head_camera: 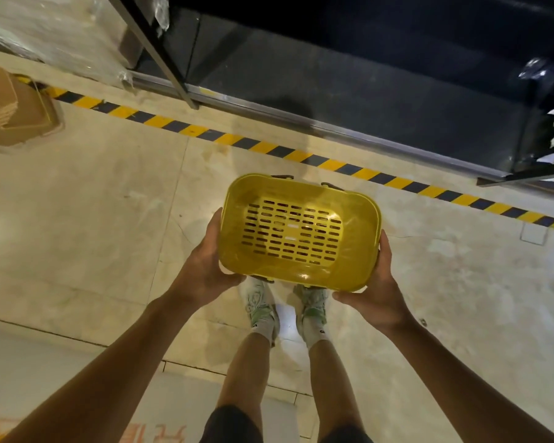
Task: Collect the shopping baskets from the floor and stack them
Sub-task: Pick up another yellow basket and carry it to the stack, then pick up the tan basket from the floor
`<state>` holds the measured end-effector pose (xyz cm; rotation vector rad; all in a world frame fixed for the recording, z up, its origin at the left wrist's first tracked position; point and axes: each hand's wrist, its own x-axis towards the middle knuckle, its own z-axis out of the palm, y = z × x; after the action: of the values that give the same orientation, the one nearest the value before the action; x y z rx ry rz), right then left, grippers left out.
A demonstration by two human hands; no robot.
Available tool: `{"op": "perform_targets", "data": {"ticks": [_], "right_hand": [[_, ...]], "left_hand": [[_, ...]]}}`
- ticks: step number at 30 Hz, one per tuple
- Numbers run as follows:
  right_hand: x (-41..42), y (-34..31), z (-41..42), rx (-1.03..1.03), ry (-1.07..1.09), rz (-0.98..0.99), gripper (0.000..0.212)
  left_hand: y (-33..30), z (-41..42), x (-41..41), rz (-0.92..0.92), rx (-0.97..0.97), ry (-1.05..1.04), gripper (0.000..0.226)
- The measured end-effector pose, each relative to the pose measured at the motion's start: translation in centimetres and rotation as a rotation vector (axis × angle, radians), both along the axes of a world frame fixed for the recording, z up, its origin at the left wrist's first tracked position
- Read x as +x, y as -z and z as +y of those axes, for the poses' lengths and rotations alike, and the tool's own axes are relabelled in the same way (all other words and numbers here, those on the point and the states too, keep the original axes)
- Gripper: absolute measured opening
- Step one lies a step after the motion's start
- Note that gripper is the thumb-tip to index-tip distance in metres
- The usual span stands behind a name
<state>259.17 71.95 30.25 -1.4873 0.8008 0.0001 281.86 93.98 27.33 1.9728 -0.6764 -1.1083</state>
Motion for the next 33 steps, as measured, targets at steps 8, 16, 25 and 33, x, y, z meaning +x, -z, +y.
{"op": "perform_targets", "data": {"ticks": [8,16,25,33], "right_hand": [[0.1,4.6,1.5,-0.009,0.01,0.196,0.083],[-0.9,5.2,1.1,-0.014,-0.018,0.313,0.083],[1.4,-6.4,-1.2,-0.221,-0.274,0.504,0.079],[11.8,-19.5,3.2,-0.47,-0.768,0.348,0.069]], "left_hand": [[4.7,0.2,-1.6,-0.055,0.214,-0.057,0.116],[4.3,0.7,-2.5,-0.06,0.347,-0.053,0.11],[-9.5,5.7,-1.9,-0.127,0.488,-0.093,0.091],[-21.9,14.3,-0.5,-0.292,0.506,-0.25,0.083]]}}
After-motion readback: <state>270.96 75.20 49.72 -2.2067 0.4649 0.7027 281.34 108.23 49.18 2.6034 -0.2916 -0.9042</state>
